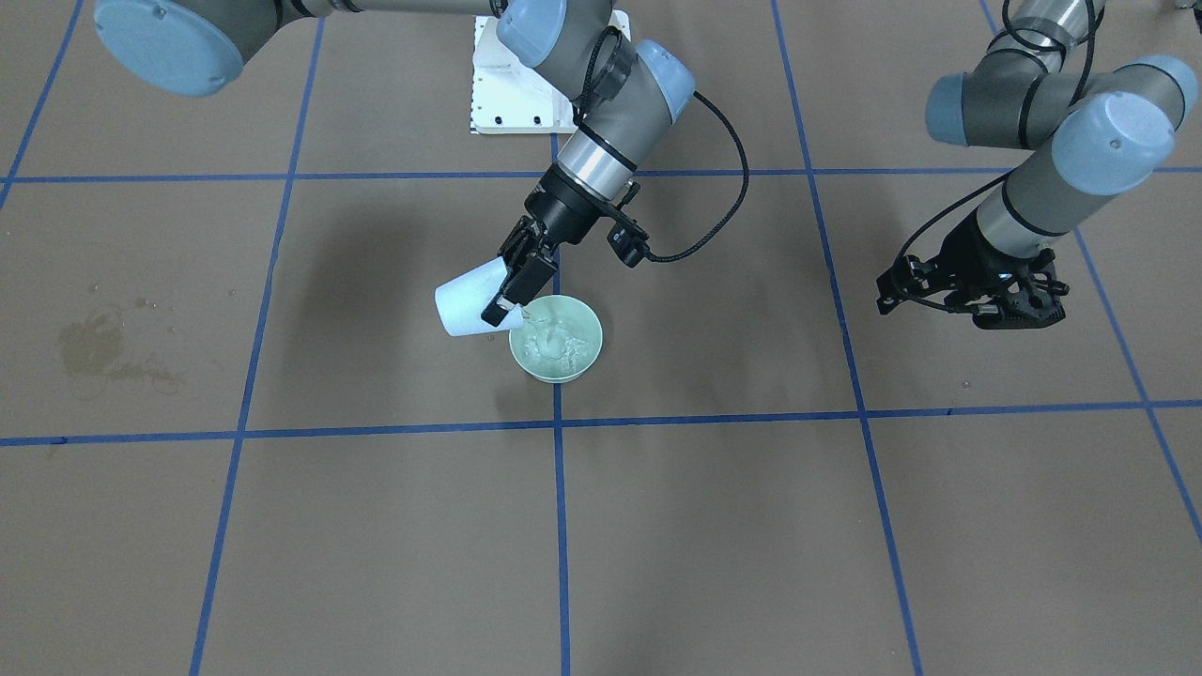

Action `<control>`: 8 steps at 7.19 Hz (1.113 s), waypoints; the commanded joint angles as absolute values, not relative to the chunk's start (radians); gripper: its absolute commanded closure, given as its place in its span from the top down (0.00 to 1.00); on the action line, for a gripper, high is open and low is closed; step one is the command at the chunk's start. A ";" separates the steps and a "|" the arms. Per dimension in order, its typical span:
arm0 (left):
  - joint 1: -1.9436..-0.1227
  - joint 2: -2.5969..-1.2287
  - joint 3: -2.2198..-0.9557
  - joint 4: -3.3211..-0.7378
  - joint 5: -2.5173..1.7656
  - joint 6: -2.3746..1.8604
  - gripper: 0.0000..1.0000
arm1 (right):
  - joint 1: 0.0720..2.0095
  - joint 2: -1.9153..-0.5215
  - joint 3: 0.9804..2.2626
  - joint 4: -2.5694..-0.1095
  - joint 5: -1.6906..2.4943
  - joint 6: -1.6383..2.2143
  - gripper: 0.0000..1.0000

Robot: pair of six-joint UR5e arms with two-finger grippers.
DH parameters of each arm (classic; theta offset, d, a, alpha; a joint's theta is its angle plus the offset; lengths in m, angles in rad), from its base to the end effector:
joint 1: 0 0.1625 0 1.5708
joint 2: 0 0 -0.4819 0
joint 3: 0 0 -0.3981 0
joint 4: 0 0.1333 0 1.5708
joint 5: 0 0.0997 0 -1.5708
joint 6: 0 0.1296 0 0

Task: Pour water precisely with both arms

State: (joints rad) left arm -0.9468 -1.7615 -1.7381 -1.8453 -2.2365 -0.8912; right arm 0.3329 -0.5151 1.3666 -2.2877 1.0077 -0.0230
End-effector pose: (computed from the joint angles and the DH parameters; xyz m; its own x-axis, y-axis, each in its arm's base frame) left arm 0.3102 -0.5220 0.5194 0.6336 -0.0341 -0.7729 0.0344 0.9993 -0.0159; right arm -0.6853 -0.4512 0.1956 0.3224 -0.7830 -0.5319 0.9442 0.3059 0.1220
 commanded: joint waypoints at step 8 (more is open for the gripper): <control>-0.956 -1.764 -1.766 -1.844 -2.235 -0.902 1.00 | 0.446 -1.071 1.921 -1.721 1.341 0.510 0.37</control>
State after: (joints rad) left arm -0.9554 -1.7592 -1.7620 -1.8451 -2.2362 -0.8986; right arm 0.3840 -0.8749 1.7741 -1.9134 1.2165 0.4162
